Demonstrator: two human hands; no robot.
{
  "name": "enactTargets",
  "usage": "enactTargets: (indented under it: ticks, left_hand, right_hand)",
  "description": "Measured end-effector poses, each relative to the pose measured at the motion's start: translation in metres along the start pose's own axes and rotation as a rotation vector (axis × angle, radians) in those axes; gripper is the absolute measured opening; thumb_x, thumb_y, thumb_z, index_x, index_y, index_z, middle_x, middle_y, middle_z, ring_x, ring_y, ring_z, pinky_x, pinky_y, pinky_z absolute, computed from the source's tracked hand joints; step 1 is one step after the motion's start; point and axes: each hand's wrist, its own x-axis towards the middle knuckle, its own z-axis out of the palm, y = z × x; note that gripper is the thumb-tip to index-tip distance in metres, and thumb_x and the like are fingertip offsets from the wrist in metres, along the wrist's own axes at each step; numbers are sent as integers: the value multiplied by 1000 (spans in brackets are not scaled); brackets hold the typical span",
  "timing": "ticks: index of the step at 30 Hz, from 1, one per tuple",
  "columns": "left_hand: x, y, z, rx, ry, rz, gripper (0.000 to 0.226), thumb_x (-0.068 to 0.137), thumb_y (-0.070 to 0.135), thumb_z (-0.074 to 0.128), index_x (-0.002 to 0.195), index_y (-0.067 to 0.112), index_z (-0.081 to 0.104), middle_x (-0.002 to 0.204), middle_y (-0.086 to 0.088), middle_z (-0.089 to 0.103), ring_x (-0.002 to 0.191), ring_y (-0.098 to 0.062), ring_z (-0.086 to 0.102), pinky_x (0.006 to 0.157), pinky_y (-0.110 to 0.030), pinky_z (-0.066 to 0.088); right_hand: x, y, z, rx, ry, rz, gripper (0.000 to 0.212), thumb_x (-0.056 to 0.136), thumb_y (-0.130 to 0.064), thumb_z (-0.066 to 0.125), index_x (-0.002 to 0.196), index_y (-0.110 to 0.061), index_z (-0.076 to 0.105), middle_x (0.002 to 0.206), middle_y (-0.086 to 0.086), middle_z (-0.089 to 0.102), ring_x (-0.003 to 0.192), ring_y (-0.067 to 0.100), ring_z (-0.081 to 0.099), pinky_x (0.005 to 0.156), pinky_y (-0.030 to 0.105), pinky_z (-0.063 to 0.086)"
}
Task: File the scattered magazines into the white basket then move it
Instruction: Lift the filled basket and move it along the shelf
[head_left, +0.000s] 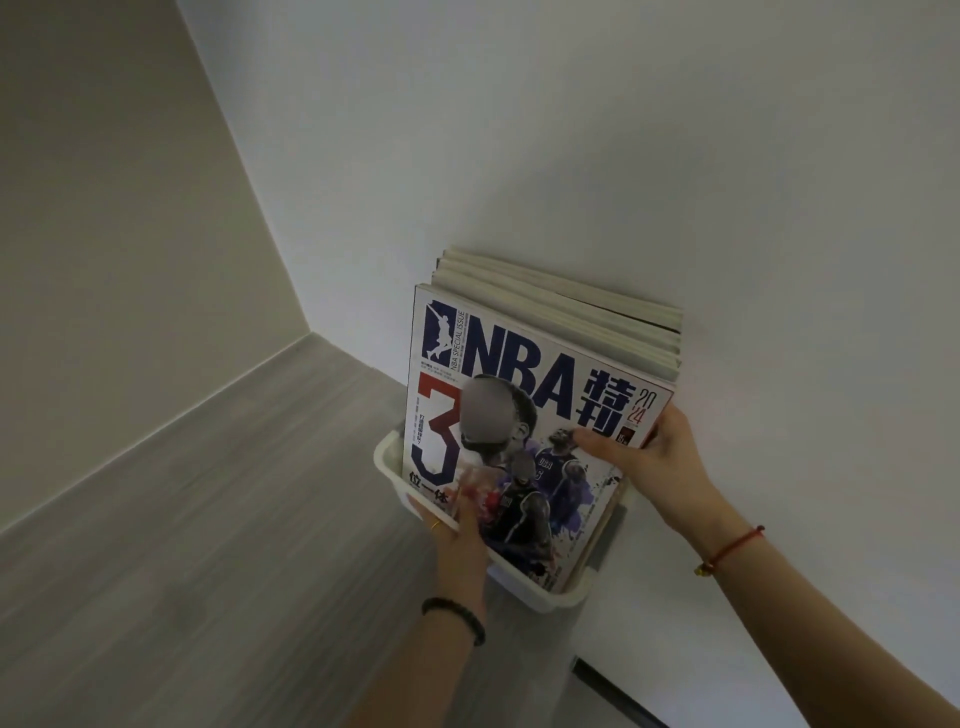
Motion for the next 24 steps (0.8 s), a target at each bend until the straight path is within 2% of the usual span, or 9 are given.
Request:
enactTargets:
  ticks: [4,7,10,12,15,19,24]
  left_hand:
    - [4,-4,9,26,34,33,54,93,35,36,142,23,18,140,-10,41,125,-29,43,105,-52,38]
    - [3,-6,12,-52,46,23,55,92,38,37,142,26,18,140,-9,42,125,-29,44,104,-54,38]
    - [2,-7,17,-215,43,-50,53,91,40,39,140,27,24,138,-10,46,123,-30,47,103,-55,39]
    - [1,-7,20,-291,48,-95,53,91,40,40,140,26,27,136,-10,48,121,-29,49,102,-54,40]
    - [-1,-8,23,-340,37,-104,53,91,40,41,140,29,25,133,-10,50,118,-29,51,100,-54,41]
    - [-2,-7,25,-366,25,-109,54,92,36,41,141,30,21,136,-10,48,120,-30,49,102,-54,40]
    - [-2,-9,21,-396,-38,-157,60,88,41,46,141,31,21,135,-10,49,118,-29,51,97,-53,44]
  right_hand:
    - [-1,1,1,-1,14,-4,47,64,-15,77,105,-22,55,97,-9,68,84,-1,67,61,9,52]
    - [-8,8,7,-3,38,16,52,57,-33,77,104,-30,53,98,-10,67,86,-1,66,60,10,53]
    - [-15,25,15,-24,60,50,64,63,-20,78,119,-16,47,110,-3,64,97,10,64,67,17,56]
    - [-15,32,18,-19,96,45,63,67,-13,76,121,-13,45,107,-5,62,94,5,61,62,11,54]
    - [-13,32,17,-40,141,29,58,65,-13,78,114,-20,47,99,-17,61,85,-5,60,58,5,50]
    - [-12,32,15,-83,173,16,58,62,-17,79,112,-19,49,99,-14,62,89,1,61,61,13,54]
    - [-15,32,19,-73,210,17,54,61,-19,79,105,-27,50,93,-19,62,86,-1,61,57,12,52]
